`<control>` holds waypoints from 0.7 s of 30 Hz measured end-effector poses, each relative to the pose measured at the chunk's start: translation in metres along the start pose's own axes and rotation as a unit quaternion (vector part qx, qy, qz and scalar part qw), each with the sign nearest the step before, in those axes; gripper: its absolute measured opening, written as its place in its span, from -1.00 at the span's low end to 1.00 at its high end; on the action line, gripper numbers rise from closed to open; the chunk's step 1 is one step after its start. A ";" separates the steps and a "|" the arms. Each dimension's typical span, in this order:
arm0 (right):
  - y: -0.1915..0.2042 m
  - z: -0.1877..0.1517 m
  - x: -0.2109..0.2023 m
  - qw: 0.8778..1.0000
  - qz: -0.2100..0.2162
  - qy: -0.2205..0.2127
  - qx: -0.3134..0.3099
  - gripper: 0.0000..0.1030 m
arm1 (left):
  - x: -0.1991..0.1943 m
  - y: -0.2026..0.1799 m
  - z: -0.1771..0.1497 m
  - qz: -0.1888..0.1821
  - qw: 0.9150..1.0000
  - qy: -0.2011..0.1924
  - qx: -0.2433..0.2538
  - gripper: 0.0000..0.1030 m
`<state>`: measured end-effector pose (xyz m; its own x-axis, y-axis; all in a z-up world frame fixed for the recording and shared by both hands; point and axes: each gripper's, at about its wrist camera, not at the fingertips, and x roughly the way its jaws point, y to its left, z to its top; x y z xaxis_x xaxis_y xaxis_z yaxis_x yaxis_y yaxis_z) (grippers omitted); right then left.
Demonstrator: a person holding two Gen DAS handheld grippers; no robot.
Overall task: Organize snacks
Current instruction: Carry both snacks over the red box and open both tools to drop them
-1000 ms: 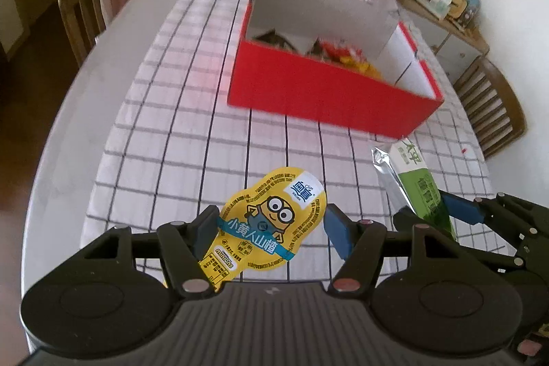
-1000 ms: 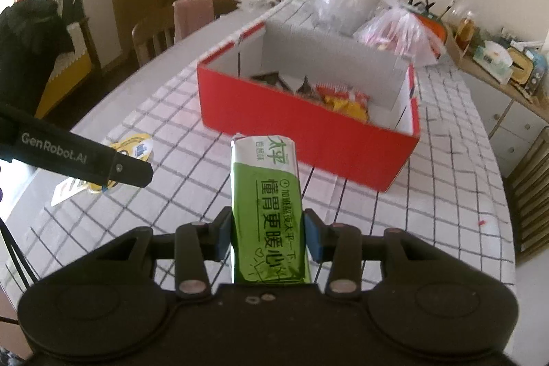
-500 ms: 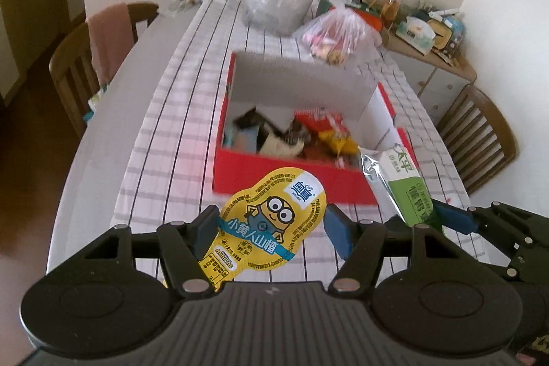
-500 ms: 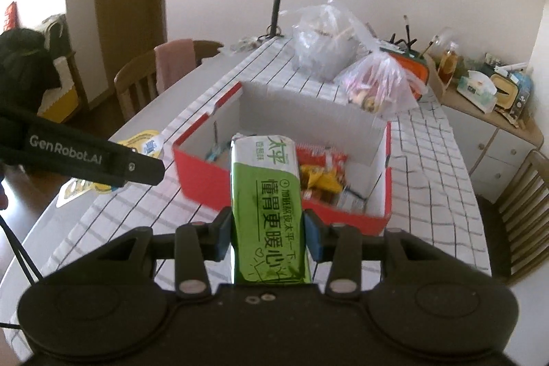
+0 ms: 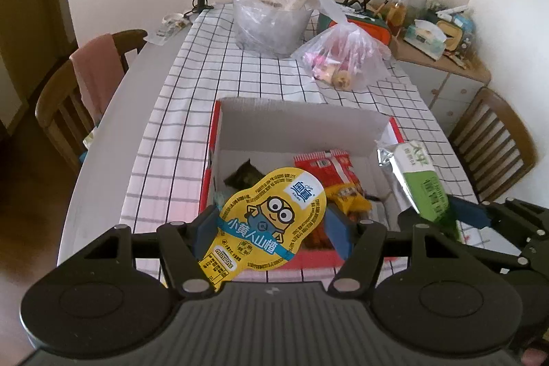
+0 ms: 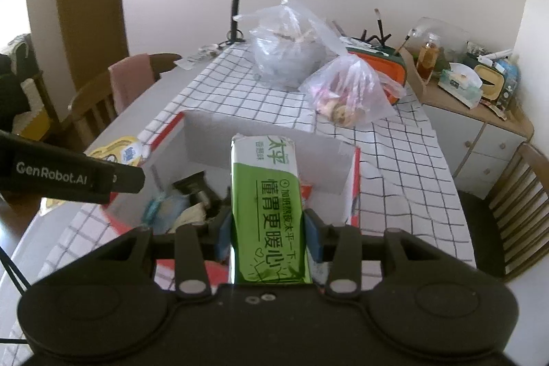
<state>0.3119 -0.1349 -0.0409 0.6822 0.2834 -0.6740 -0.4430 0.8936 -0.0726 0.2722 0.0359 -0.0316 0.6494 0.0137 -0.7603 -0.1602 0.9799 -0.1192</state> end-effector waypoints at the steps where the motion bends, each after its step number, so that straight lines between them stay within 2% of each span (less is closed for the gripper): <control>1: -0.003 0.002 0.006 1.000 -0.001 0.004 0.002 -0.20 | 0.007 -0.002 0.005 0.002 1.000 0.002 0.002 0.29; 9: -0.020 0.008 0.060 0.999 -0.009 0.040 0.015 -0.20 | 0.058 -0.001 0.030 0.014 0.999 0.028 -0.001 0.29; 11: -0.021 0.007 0.071 0.999 -0.008 0.049 0.014 -0.20 | 0.071 -0.001 0.031 0.026 0.999 0.034 0.004 0.29; 21: -0.019 -0.008 0.106 0.996 0.014 0.092 0.010 -0.20 | 0.118 -0.001 0.024 0.026 0.996 0.079 0.019 0.29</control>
<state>0.3886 -0.1247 -0.1166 0.5500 0.2415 -0.7995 -0.4471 0.8937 -0.0376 0.3666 0.0416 -0.1064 0.5157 0.0352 -0.8561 -0.1598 0.9856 -0.0557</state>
